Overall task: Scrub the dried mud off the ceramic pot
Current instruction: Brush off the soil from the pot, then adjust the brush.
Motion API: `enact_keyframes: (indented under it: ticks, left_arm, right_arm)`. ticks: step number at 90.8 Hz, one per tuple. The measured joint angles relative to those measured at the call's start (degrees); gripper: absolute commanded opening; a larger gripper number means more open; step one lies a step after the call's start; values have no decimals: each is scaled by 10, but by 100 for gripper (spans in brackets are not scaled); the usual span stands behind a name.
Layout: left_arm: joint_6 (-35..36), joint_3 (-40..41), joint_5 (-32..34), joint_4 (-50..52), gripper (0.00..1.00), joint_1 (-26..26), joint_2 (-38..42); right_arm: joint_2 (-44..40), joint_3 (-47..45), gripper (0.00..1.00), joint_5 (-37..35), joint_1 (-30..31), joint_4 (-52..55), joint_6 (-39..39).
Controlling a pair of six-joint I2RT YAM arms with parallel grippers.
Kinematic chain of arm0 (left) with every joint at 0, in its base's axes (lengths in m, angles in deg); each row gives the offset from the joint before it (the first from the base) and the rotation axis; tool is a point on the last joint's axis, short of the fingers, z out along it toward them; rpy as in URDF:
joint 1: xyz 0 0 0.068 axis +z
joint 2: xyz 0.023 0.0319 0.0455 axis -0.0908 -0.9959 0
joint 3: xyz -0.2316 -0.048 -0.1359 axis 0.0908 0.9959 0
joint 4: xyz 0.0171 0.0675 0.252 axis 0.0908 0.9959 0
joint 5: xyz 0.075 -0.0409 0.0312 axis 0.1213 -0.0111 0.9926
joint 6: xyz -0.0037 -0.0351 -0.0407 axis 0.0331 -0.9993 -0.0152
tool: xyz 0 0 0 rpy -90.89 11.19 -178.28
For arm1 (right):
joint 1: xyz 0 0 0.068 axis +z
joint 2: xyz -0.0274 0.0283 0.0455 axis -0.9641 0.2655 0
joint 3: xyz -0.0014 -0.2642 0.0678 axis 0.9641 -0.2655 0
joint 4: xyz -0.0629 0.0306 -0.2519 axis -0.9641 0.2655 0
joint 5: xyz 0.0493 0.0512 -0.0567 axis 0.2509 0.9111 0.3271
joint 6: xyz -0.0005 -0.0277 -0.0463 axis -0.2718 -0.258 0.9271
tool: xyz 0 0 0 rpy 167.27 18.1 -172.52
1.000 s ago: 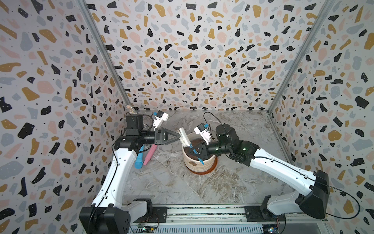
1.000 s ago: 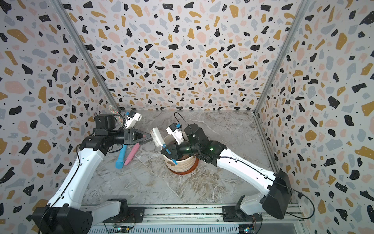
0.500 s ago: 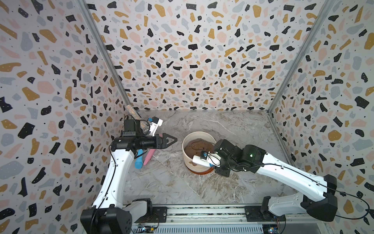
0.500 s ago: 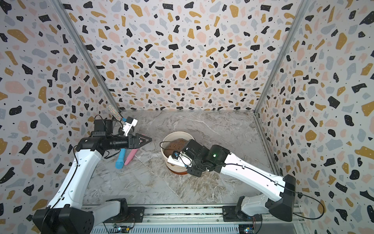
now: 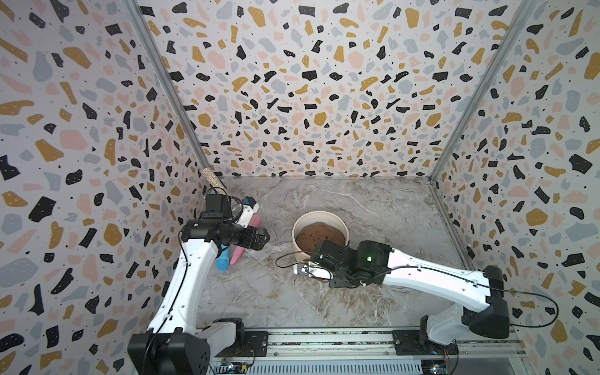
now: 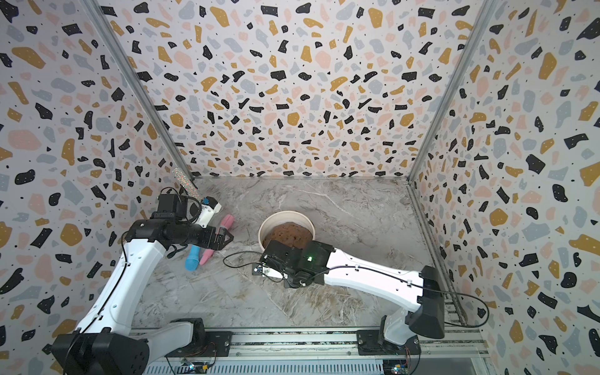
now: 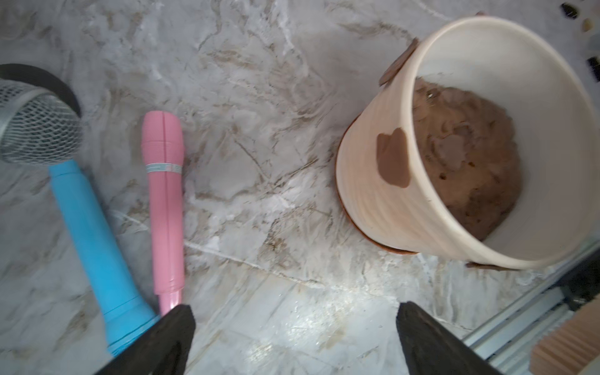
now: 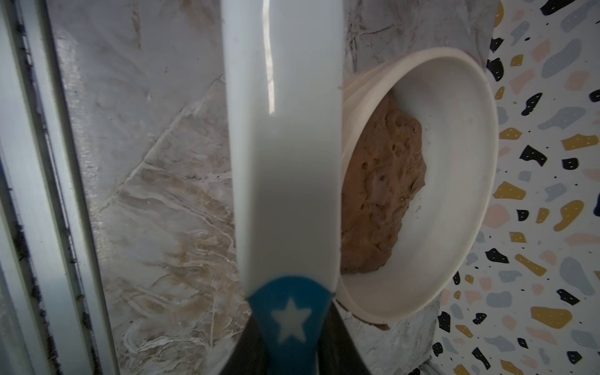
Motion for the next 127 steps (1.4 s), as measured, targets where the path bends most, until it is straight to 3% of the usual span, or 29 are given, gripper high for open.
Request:
enact_keyframes:
  ticks: [12, 31, 64, 80, 101, 112, 127]
  left_arm:
    - [16, 0, 49, 9, 100, 0, -1]
    - [25, 0, 70, 11, 100, 0, -1]
    - [20, -2, 78, 15, 100, 0, -9]
    - [-7, -56, -56, 55, 100, 0, -34]
    - [-84, -114, -356, 62, 100, 0, -55]
    - [-175, -104, -495, 6, 99, -14, -64]
    - [-228, -75, -550, -43, 100, -43, -56]
  right_arm:
    - [46, 41, 0, -50, 2, 5, -17]
    - [80, 91, 0, -96, 5, 39, -49]
    - [95, 76, 0, -170, 34, 94, -104]
    - [65, 52, 0, -126, 33, 71, -126]
    - [-55, -1, 0, -68, 10, -56, -142]
    - [-101, -31, 0, -43, -6, -127, -151]
    - [-102, -38, 0, -8, -21, -180, -167]
